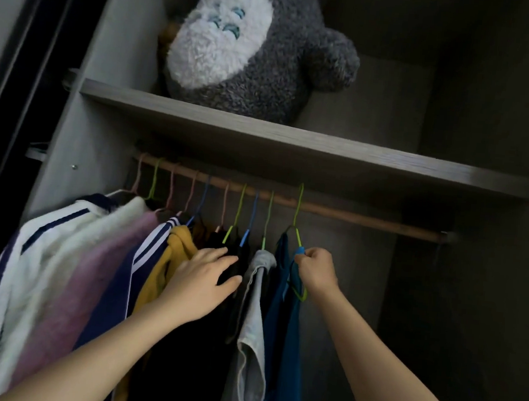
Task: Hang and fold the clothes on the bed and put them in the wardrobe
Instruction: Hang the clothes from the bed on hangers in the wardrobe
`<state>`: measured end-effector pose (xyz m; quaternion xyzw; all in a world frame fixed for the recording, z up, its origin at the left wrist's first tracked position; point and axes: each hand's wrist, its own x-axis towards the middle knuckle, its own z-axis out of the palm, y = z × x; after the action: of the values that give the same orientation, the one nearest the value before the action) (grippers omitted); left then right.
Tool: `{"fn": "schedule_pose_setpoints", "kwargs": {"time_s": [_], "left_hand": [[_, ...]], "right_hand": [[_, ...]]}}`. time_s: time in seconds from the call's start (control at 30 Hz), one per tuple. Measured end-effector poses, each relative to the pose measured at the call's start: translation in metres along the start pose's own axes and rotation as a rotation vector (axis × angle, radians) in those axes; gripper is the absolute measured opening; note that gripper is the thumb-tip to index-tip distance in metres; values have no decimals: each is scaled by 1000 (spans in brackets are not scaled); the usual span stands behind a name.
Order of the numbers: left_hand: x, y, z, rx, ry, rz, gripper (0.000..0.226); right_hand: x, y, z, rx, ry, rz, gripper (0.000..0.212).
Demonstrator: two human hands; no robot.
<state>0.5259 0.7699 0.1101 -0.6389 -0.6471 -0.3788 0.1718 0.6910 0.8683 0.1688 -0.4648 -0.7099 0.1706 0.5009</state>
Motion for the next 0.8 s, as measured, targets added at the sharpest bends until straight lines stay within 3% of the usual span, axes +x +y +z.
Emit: {"fn": "schedule_pose_setpoints", "kwargs": {"time_s": [0.27, 0.43, 0.57, 0.67, 0.8], "left_hand": [[5, -8, 6, -49, 10, 110, 51], [5, -4, 4, -84, 13, 162, 49], [6, 9, 2, -148, 24, 226, 45], [11, 26, 2, -233, 18, 295, 41], [8, 45, 10, -270, -62, 467, 32]], "right_hand": [[-10, 8, 30, -293, -50, 16, 20], [-22, 10, 35, -210, -34, 23, 40], [-18, 11, -7, -23, 74, 52, 43], [-20, 30, -56, -203, 214, 75, 33], [-39, 62, -121, -774, 424, 182, 37]]}}
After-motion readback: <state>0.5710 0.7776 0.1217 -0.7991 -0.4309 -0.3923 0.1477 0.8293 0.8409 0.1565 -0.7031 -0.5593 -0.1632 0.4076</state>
